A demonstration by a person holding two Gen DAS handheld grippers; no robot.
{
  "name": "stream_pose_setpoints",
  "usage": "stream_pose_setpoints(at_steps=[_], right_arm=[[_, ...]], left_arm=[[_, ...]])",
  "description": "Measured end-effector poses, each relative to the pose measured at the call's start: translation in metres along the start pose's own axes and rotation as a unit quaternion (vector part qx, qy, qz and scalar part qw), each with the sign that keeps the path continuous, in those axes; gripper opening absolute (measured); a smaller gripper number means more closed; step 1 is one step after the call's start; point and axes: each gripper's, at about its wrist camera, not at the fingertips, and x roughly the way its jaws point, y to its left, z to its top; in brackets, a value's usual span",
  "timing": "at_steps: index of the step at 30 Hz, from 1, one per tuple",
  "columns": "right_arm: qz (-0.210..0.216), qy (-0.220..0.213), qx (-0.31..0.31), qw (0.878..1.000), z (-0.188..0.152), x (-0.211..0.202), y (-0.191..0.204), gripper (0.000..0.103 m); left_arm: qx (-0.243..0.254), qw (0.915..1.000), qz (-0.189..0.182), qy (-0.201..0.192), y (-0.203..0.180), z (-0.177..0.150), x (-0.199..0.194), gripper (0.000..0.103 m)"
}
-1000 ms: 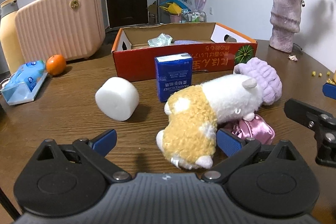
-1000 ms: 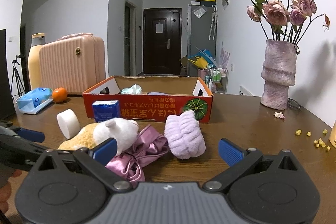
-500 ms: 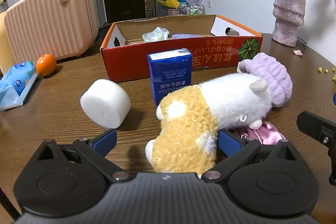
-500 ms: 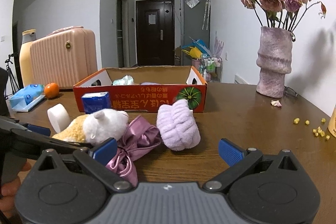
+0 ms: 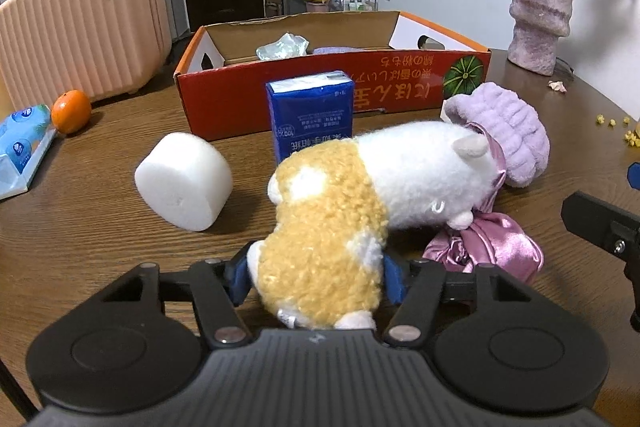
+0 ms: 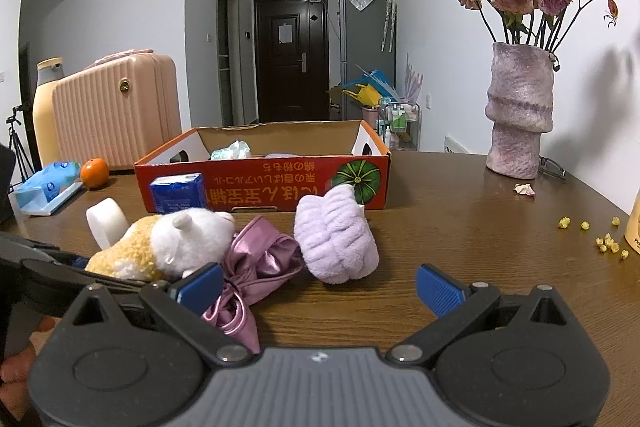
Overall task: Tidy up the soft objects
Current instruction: 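Lift the plush dog with the left tool while the right tool approaches the pink satin scrunchie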
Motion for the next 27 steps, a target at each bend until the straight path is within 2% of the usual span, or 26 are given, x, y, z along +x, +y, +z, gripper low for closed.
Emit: stream_pose_setpoints(at_steps=[12,21,27], right_arm=[[0.001,0.000,0.002,1.000,0.001,0.000,0.000,0.103],[0.002,0.000,0.002,1.000,0.001,0.000,0.000,0.103],[0.001,0.000,0.003,1.000,0.001,0.000,0.000,0.103]], left_arm=[[-0.007,0.9994,0.021,-0.026,0.002,0.000,-0.012,0.059],[-0.028,0.9976,0.015,-0.062,0.011,-0.001,-0.036,0.057],[-0.030,0.9980,0.009,-0.056,0.013,-0.002,-0.037,0.057]])
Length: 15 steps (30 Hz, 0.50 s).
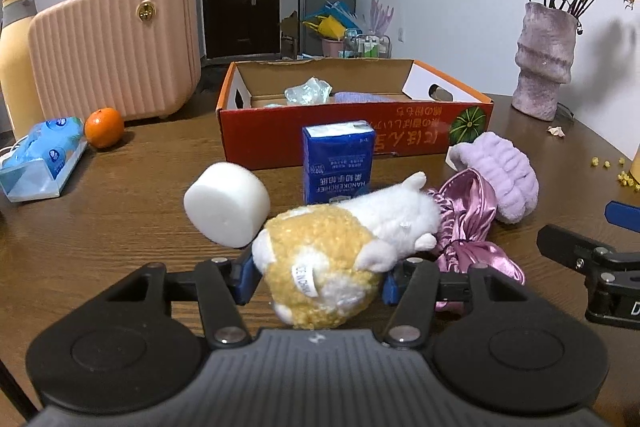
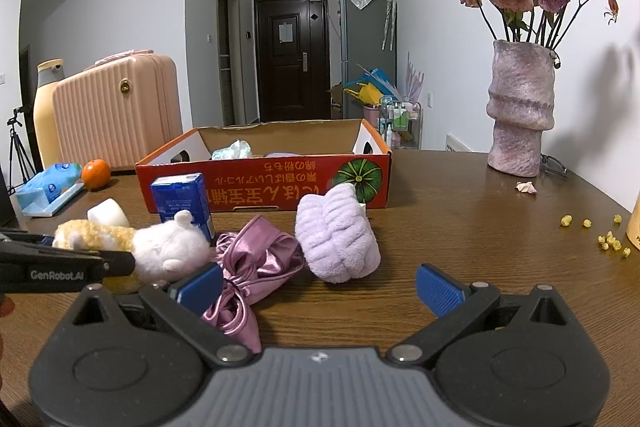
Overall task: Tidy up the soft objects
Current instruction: 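Lift the plush dog with the left tool while the right tool approaches the pink satin scrunchie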
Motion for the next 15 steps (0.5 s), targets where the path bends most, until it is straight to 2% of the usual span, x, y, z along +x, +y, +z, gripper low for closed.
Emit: stream_pose_setpoints(at_steps=[5,7,9,11,15], right_arm=[[0.000,0.002,0.004,1.000,-0.001,0.001,-0.001,0.103],[0.002,0.001,0.005,1.000,-0.001,0.000,-0.001,0.103],[0.005,0.001,0.007,1.000,-0.001,0.000,-0.002,0.103],[0.007,0.002,0.007,1.000,-0.001,0.000,-0.002,0.103],[0.009,0.004,0.005,1.000,-0.001,0.000,-0.001,0.103]], left_arm=[[0.001,0.9993,-0.006,0.037,0.000,-0.004,0.011,0.060],[-0.003,0.9987,-0.008,0.049,0.001,-0.006,0.015,0.064],[-0.007,0.9984,-0.006,0.057,0.003,-0.007,0.018,0.076],[-0.008,0.9981,0.000,0.060,0.003,-0.007,0.020,0.082],[-0.008,0.9968,-0.003,0.080,0.003,-0.008,0.029,0.085]])
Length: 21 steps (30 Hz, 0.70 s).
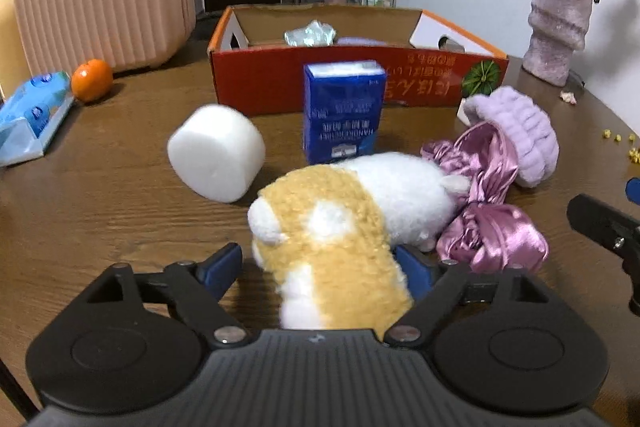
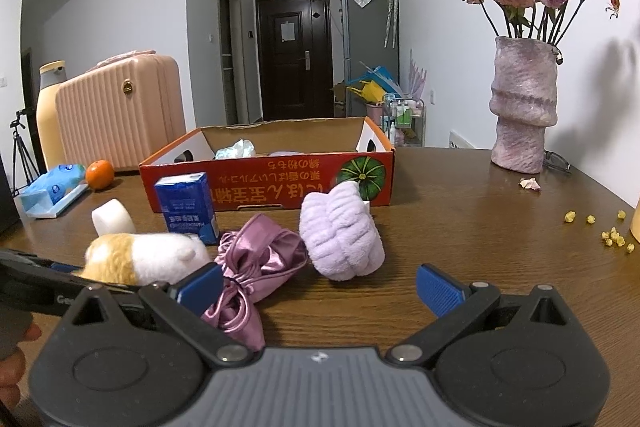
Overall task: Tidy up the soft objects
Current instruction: 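Lift the plush dog with the left tool while the right tool approaches the pink satin scrunchie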
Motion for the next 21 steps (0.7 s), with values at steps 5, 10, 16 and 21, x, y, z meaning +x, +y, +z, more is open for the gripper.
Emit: stream_pose_setpoints(at_steps=[5,10,16,21], right_arm=[[0.001,0.001,0.001,1.000,0.000,0.001,-0.001,0.103],[0.000,0.003,0.001,1.000,0.000,0.001,-0.001,0.103],[0.001,0.003,0.000,1.000,0.000,0.001,-0.001,0.103],[0.001,0.003,0.001,1.000,0.000,0.002,-0.001,0.103]], left_arm=[[0.004,1.0000,0.005,0.003,-0.001,-0.001,0.001,0.077],[0.011,0.9998,0.013,-0.006,-0.003,-0.002,0.000,0.066],[-0.008,0.9995,0.030,-0.010,0.005,0.000,-0.001,0.063],[-0.009,0.9990,0.025,-0.036,0.006,0.000,-0.016,0.063]])
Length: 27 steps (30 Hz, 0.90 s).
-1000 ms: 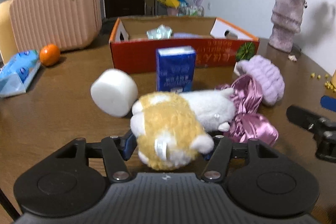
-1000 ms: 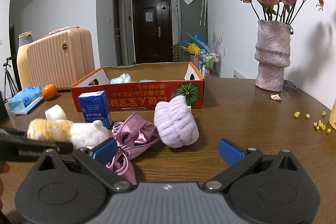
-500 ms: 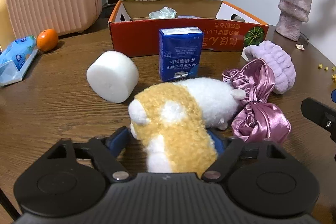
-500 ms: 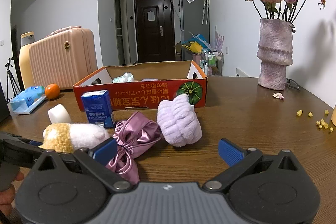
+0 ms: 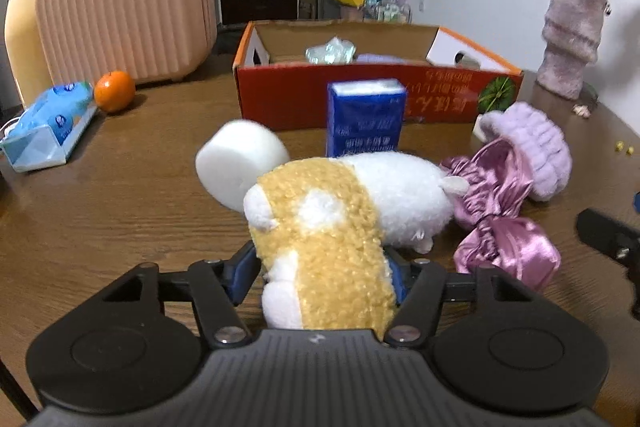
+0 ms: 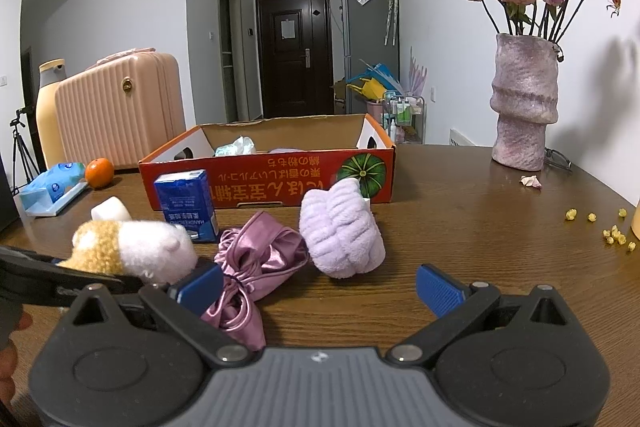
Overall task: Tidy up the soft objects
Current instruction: 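Lift the plush dog with the left tool while the right tool approaches the pink satin scrunchie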
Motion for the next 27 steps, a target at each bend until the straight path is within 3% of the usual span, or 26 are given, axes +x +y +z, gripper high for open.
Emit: stream_pose_setpoints(at_steps=[11,27], right_arm=[[0.006,0.004,-0.001,1.000,-0.002,0.004,0.002,0.103],[0.030,0.012,-0.019,0.999,-0.004,0.009,0.034,0.103]], left_arm=[[-0.043,0.9978,-0.004,-0.050,0.027,0.000,-0.039,0.063],[-0.070,0.9943,0.015,-0.079,0.062,-0.002,-0.060,0.063]])
